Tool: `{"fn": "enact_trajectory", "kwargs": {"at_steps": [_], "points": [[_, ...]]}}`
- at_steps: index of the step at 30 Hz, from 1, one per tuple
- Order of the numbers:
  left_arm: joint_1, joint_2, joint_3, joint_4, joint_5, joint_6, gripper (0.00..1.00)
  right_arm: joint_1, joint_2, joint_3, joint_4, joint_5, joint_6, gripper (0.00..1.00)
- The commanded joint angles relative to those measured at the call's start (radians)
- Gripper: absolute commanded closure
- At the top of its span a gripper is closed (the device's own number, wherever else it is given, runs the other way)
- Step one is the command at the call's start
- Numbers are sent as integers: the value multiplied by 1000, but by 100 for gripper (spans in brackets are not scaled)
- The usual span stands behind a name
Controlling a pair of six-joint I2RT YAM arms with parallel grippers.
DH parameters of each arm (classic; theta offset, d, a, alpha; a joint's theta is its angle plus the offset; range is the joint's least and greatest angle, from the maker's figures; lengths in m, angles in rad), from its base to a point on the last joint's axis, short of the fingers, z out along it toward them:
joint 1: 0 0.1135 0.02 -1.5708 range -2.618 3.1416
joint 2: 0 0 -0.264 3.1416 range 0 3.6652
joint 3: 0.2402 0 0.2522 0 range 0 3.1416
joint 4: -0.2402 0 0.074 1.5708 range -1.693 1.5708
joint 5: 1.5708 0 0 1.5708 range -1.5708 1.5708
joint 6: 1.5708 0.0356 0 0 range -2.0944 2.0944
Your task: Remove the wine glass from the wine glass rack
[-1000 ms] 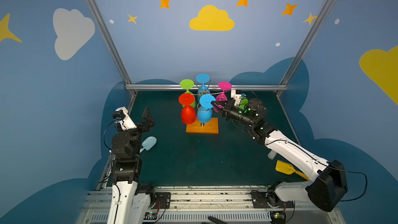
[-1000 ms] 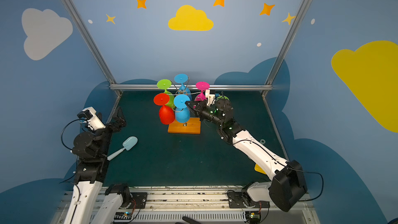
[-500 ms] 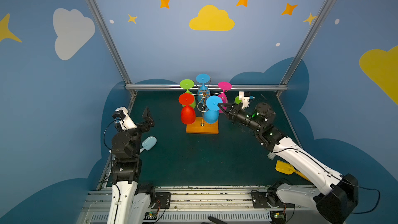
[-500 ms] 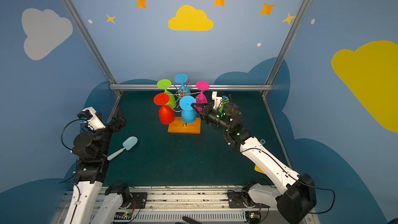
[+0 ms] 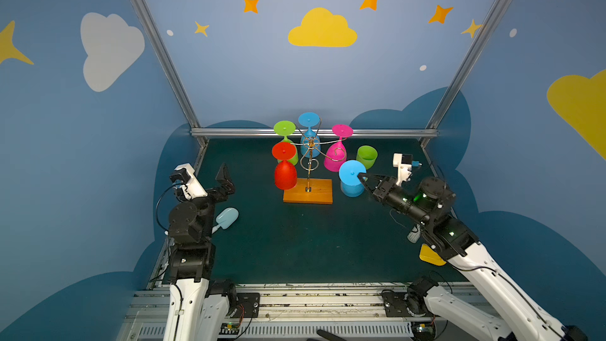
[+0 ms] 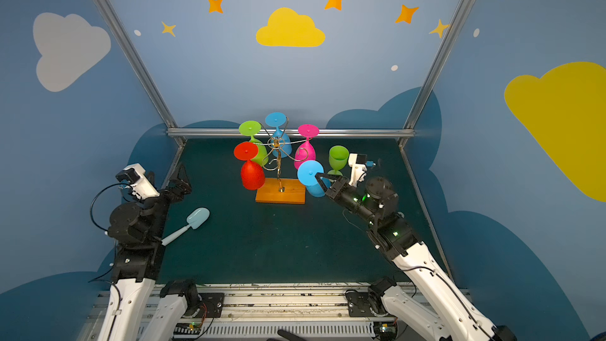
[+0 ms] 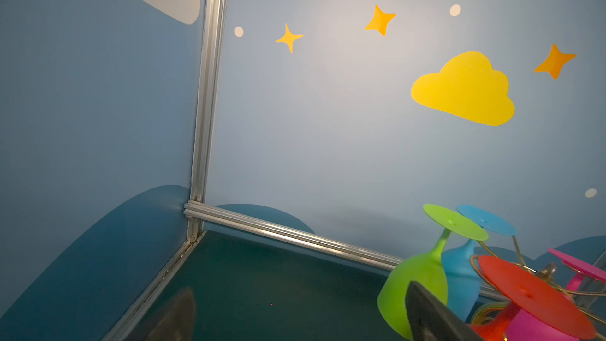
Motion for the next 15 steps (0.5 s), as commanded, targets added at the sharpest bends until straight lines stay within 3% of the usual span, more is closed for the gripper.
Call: {"fn": "enact_trajectory", "kwargs": {"at_steps": [1, 4, 9, 13, 15], "points": [[4, -8, 76, -40, 116, -41, 6, -34, -40, 29, -121, 80, -141, 100], [3, 47, 178, -112, 291, -64, 14, -51, -36, 88, -140, 71, -219, 100], [-2, 187, 363, -184, 679, -149, 24, -55, 17, 243, -187, 35, -384, 100], [-24, 317, 457, -75, 958, -317, 33, -56, 64, 331, -192, -43, -498, 100], [-57, 363, 478, -3, 1017, -380, 33, -55, 93, 378, -200, -96, -547, 100]]}}
